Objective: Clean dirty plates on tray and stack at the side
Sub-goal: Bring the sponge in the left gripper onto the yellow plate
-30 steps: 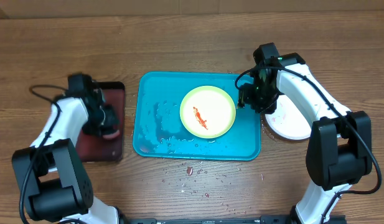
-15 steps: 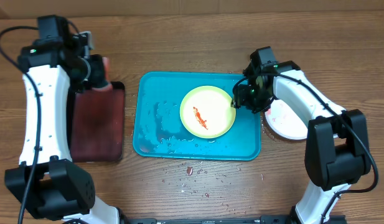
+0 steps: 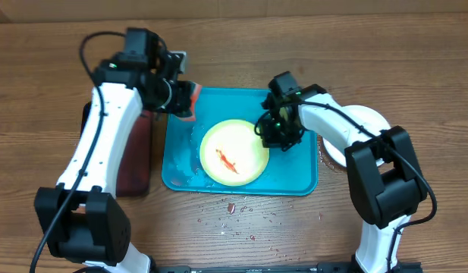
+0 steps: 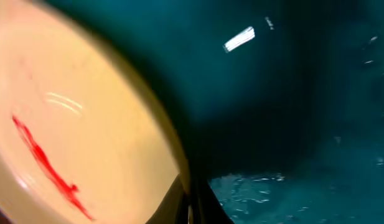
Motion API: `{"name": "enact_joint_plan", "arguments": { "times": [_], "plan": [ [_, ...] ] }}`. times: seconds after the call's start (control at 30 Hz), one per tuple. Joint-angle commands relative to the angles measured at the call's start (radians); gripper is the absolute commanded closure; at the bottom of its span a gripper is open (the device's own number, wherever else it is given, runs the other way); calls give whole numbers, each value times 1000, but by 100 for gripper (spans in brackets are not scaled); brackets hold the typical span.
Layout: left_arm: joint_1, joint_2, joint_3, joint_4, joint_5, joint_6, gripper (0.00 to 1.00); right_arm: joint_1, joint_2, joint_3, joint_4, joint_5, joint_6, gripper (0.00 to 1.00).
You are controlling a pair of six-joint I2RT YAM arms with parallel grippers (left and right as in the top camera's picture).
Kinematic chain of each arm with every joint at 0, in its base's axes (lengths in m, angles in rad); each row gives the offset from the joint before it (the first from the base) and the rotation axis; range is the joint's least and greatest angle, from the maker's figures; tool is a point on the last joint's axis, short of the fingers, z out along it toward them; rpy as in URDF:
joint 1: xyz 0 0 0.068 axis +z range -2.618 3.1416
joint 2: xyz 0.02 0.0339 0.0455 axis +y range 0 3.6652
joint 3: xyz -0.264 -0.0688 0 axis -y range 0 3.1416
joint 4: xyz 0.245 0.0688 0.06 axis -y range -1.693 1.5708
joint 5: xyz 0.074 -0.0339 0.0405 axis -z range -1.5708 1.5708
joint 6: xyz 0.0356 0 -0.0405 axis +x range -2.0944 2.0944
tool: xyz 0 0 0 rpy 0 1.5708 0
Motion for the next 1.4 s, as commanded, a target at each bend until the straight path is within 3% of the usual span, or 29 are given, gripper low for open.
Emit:
{"name": "enact_joint_plan", "arguments": {
  "times": [0.0,0.23,0.43,0.77,1.03,1.17,1.3,1.37],
  "plan": [
    [-9,2,-56,39,-8,-80,96,0,5,40,20,-8,265,96],
    [-35,2,-147,100,-63,-85,96,2,10,38,52,34,450,96],
    [-95,6,-220,179,-108,-88,96,15,34,38,56,26,455,96],
    [-196,116,-267,283,-360,-271,96,108,57,37,64,111,509,96],
    [-201,251,-267,296,-382,-340,96,135,57,37,63,135,521,96],
    [-202,262,-267,299,-295,-310,96,135,57,37,64,135,522,96],
    [-204,261,-266,317,108,18,96,135,57,37,64,135,521,96],
    [-205,261,-266,301,212,103,96,135,57,37,64,136,522,96]
  ]
}}
